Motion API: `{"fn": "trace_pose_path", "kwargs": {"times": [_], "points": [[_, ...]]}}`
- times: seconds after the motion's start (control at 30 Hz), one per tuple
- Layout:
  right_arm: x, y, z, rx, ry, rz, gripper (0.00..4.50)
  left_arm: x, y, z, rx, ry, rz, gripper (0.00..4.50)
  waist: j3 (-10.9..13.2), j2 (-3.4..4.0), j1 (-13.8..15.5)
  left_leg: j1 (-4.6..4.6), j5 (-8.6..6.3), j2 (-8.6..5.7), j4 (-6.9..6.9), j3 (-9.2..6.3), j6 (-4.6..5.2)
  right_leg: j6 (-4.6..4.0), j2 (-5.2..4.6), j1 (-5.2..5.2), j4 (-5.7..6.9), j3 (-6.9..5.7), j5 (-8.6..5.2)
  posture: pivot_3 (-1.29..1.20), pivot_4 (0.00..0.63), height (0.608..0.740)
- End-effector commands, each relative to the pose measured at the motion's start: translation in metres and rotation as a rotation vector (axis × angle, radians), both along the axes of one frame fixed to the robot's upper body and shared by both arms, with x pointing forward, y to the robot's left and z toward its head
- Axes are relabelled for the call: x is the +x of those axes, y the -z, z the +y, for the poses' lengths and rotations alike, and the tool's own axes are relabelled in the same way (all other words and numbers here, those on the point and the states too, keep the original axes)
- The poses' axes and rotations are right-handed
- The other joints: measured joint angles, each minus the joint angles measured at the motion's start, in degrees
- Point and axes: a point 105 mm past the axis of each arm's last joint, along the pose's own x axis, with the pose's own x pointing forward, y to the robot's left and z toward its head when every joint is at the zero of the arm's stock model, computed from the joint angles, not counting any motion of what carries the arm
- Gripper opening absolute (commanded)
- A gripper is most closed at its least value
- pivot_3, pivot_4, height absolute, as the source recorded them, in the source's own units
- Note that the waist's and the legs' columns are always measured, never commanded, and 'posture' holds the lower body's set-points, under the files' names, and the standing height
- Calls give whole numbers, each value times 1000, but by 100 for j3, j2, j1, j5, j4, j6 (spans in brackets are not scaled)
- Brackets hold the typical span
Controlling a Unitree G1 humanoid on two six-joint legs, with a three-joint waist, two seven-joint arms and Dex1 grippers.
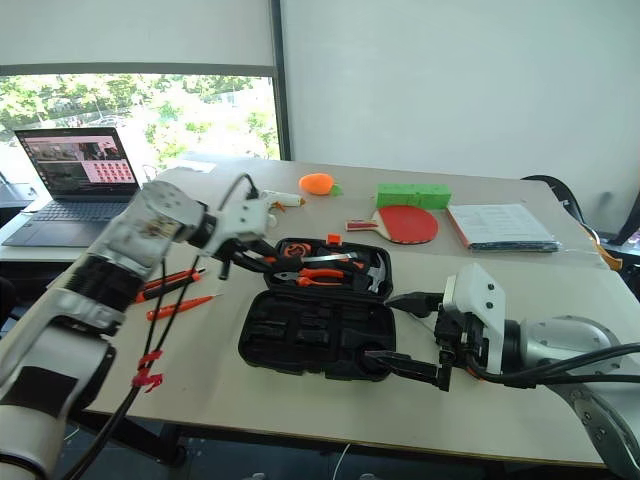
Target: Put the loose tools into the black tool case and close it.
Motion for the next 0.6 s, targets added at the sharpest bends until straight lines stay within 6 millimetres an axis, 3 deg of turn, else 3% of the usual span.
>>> {"fn": "trace_pose_path", "kwargs": {"times": [0.03,0.2,0.6], "points": [[-8,-9,-1,4,31,-58,4500,9,8,4,106,7,-55,860,0,0,-41,0,0,0,0,-2,0,0,1,0,1,0,0,0,150,736],[-11,-7,-4,13,73,-56,4500,7,24,-1,125,20,-10,860,0,0,-57,2,0,-4,4,-7,0,5,-3,3,7,3,1,0,150,736],[-10,-4,-6,26,108,-57,4500,6,35,-7,142,33,6,860,0,0,-59,2,0,-7,9,-12,0,10,-4,6,10,3,0,0,150,736]]}}
